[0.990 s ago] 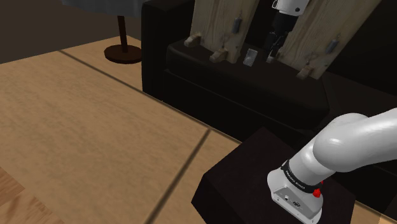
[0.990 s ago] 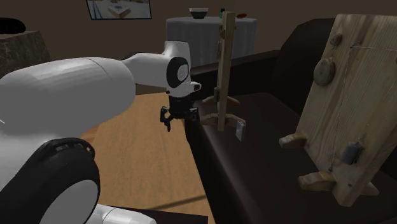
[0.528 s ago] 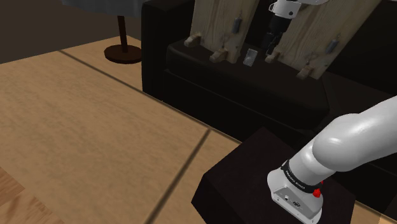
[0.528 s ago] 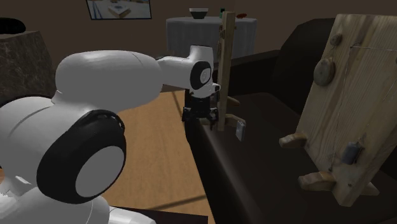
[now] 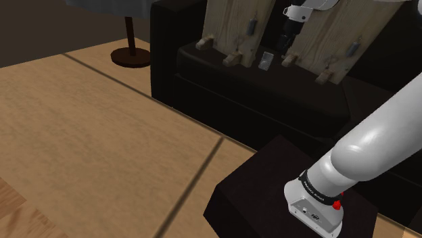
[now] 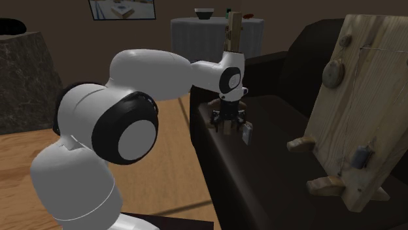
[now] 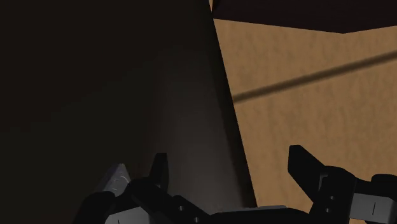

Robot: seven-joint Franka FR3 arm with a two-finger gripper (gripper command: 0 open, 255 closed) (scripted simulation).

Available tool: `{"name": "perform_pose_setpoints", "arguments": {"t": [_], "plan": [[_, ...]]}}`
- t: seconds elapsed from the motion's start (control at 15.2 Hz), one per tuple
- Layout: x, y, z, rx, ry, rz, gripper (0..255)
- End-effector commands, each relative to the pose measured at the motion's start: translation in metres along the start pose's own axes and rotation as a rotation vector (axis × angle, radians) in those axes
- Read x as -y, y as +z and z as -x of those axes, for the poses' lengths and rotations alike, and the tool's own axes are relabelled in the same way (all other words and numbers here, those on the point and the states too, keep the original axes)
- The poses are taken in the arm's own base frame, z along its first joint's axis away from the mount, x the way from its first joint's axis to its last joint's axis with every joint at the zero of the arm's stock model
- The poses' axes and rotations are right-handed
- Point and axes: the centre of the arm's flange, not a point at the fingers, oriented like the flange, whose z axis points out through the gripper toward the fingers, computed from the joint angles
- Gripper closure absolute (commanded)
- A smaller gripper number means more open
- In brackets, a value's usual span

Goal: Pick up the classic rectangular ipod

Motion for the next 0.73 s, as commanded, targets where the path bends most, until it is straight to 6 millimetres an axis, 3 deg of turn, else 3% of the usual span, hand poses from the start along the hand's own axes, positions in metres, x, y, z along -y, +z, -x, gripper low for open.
{"name": "perform_pose_setpoints", "arguments": {"t": [0.0,0.59,0.66], "plan": [[-0.021,0.006,-0.011,-0.004,-0.011,0.001,0],[-0.125,0.03,-0.061,-0.021,-0.05,0.003,0],[-0.128,0.031,-0.063,-0.022,-0.052,0.003,0]]}}
